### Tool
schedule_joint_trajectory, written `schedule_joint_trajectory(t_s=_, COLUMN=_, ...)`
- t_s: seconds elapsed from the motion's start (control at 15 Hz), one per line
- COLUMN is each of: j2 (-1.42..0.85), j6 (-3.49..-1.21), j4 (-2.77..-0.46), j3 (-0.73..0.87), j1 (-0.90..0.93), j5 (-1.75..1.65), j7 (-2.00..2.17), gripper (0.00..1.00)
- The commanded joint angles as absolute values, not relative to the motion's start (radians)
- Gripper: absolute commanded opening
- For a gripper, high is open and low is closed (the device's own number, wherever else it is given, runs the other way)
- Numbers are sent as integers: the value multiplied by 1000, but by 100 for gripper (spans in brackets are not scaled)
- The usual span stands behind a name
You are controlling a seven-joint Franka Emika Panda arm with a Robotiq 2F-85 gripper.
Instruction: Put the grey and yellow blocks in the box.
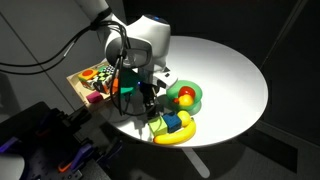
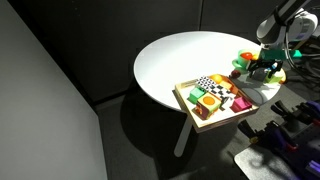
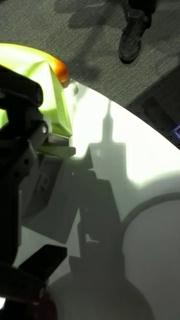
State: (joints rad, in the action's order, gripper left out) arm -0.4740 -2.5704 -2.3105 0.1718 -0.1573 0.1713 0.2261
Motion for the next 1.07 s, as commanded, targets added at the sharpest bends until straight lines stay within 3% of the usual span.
schedule_joint_trajectory(t_s=0.0, j2=-485, j6=-2549, j4=-2271, j3=162, j1=-176, j5=189, j7=207, gripper=100)
schedule_joint_trajectory(t_s=1.0, j2=-513, j6=-2544, j4=-2219, j3=173, j1=-193, j5=193, j7=226, gripper=100)
